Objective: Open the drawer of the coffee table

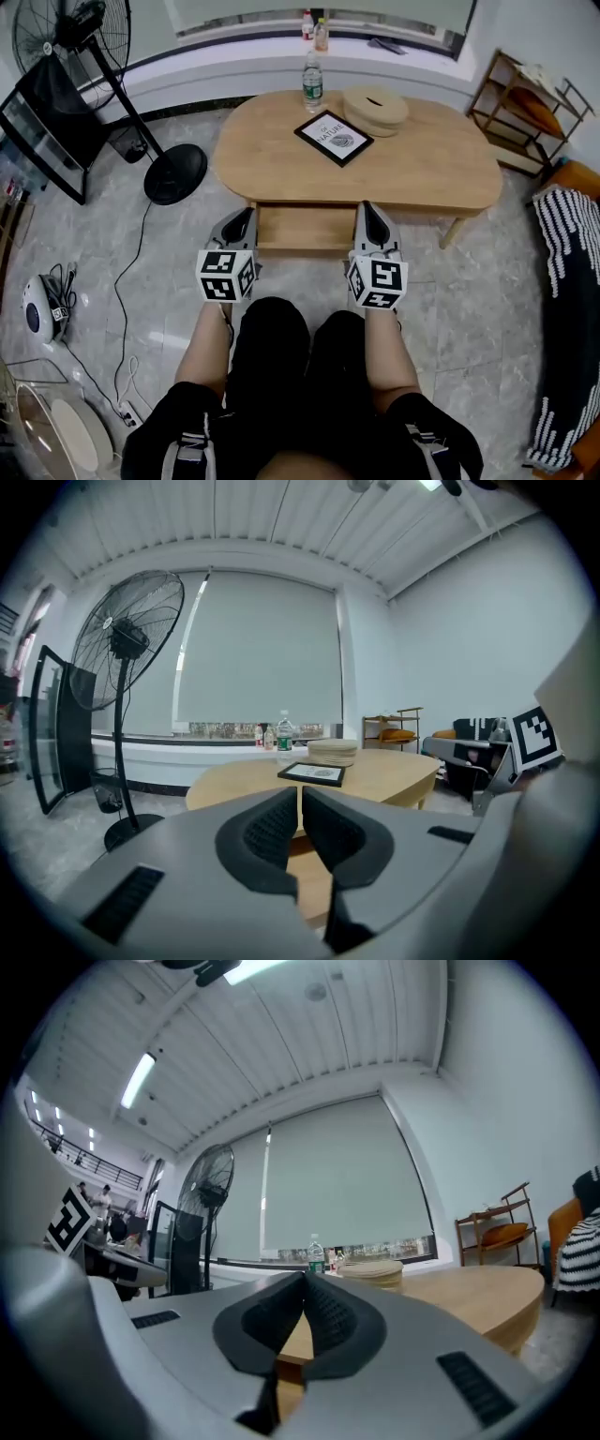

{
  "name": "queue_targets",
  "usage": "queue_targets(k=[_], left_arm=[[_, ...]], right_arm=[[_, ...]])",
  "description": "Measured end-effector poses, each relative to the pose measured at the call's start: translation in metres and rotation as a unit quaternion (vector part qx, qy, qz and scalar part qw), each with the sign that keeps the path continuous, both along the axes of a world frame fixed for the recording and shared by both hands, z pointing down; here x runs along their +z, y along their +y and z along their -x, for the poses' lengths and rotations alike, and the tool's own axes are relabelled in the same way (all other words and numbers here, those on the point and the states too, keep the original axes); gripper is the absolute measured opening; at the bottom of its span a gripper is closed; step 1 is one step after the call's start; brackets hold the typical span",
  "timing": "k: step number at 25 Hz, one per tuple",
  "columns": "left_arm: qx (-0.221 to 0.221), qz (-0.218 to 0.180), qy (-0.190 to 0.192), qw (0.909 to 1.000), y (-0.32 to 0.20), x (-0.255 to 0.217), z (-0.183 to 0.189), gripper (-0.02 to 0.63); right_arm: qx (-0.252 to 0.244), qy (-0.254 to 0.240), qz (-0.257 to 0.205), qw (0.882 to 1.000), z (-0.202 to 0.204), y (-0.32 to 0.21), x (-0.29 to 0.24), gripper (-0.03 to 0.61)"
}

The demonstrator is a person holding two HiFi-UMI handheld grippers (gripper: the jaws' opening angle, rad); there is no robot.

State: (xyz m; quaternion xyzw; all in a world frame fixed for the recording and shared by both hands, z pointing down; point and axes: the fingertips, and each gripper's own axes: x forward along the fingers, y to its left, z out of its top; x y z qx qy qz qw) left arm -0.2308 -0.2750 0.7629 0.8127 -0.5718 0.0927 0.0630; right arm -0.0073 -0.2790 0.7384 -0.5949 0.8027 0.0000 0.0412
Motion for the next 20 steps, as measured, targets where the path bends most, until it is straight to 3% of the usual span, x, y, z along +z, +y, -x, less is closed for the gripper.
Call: queue_targets(k=[4, 8, 12, 16, 20], left_arm=[[0.022, 0.001, 0.007, 0.9997, -0.007, -0.004, -0.018, 0.034], [0.058, -0.004, 0.023, 0.998, -0.022, -0.058, -0.029, 0.034], [0.056, -0.017, -0.008, 0.9983, -0.046, -0.167, -0.022, 0.034], [0.06, -0.015, 0.001, 0.9981, -0.065, -0.302, -0.02, 0.034], [0.049, -0.01, -0.015, 0.9986, -0.058, -0.434, -0.013, 0.034]], right_arm=[[-0.021, 0.02, -0.003, 1.0, 0.02, -0.009, -0.012, 0.011], [-0.02, 0.019, 0.005, 1.0, 0.03, -0.028, -0.065, 0.011], [-0.015, 0.02, 0.02, 0.999, 0.041, -0.054, -0.174, 0.011], [-0.006, 0.019, 0.007, 1.0, 0.045, -0.078, -0.315, 0.011], [-0.003, 0.012, -0.004, 1.0, 0.045, -0.069, -0.453, 0.011]])
